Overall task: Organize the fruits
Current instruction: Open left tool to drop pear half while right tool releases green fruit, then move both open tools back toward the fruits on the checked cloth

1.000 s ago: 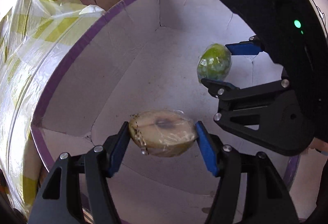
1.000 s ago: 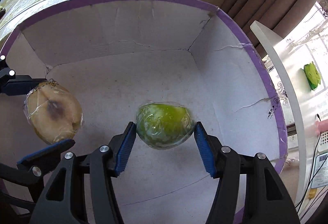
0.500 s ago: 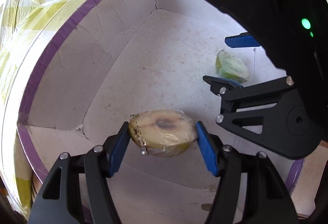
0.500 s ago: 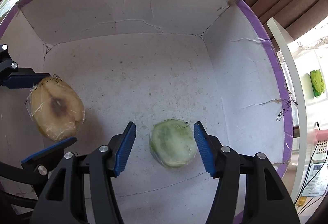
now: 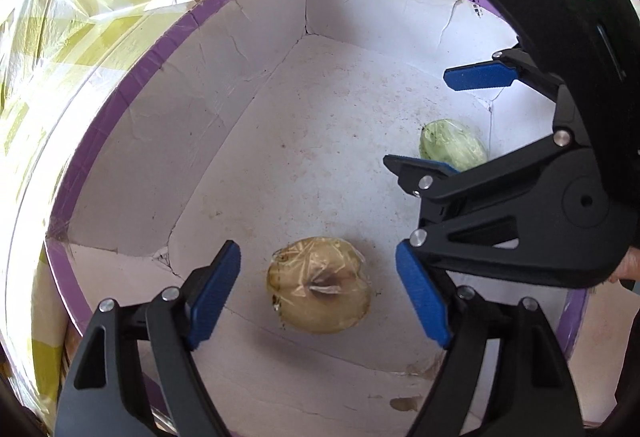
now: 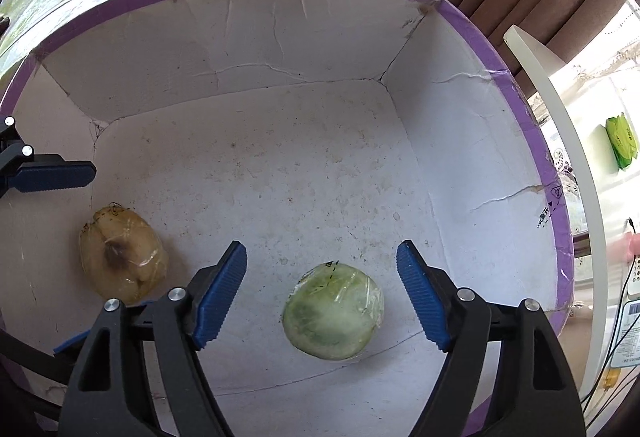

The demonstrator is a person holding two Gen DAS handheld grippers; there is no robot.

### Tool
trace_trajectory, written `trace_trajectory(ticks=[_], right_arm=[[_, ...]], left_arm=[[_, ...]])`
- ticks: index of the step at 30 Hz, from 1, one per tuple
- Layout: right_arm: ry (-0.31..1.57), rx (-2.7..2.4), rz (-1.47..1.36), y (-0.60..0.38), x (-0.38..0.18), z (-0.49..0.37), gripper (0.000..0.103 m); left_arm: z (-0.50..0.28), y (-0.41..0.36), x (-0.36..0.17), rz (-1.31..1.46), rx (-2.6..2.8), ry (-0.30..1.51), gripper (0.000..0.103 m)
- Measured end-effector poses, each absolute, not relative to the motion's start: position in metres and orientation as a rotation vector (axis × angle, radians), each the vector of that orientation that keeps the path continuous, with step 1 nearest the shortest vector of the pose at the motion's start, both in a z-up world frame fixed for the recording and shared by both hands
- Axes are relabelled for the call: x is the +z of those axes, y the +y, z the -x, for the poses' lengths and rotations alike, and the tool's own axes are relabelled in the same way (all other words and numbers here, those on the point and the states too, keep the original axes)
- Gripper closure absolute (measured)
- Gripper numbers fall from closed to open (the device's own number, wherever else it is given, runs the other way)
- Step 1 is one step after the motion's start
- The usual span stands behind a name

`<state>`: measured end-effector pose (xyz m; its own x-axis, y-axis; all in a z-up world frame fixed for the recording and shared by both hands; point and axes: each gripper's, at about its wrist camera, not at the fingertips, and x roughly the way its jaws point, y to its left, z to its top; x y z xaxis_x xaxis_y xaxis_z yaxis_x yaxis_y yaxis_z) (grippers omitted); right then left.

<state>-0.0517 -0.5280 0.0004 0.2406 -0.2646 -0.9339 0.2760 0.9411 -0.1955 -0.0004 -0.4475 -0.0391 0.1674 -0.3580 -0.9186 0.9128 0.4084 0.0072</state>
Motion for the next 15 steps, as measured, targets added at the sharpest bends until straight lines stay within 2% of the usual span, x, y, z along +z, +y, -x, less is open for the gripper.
trace_trajectory(ticks=[1, 3, 4, 5, 11, 15], right_arm=[[1.257, -0.367, -0.039, -0.53, 0.003, 0.054, 0.022], [1.219, -0.353, -0.101, -0.532, 0.008, 0.06, 0.017], [1.198, -0.349, -0.123, -0.531, 0.014, 0.064, 0.016], [1.181, -0.348, -0.143, -0.532, 0.017, 0.066, 0.016], [1.034, -0.335, -0.27, -0.544, 0.041, 0.086, 0.015], [0.931, -0.346, -0.306, -0.554, 0.063, 0.094, 0.015]], left_arm=[[-0.001, -0.447, -0.036, -0.671, -1.001, 0.996, 0.022], [0.004, -0.442, -0.028, -0.669, -0.993, 0.935, 0.015], [0.006, -0.439, -0.024, -0.666, -0.982, 0.906, 0.008], [0.006, -0.436, -0.019, -0.654, -0.965, 0.88, 0.007], [0.0, -0.41, 0.016, -0.488, -0.889, 0.783, 0.007], [0.023, -0.371, 0.045, -0.41, -0.859, 0.68, 0.007]])
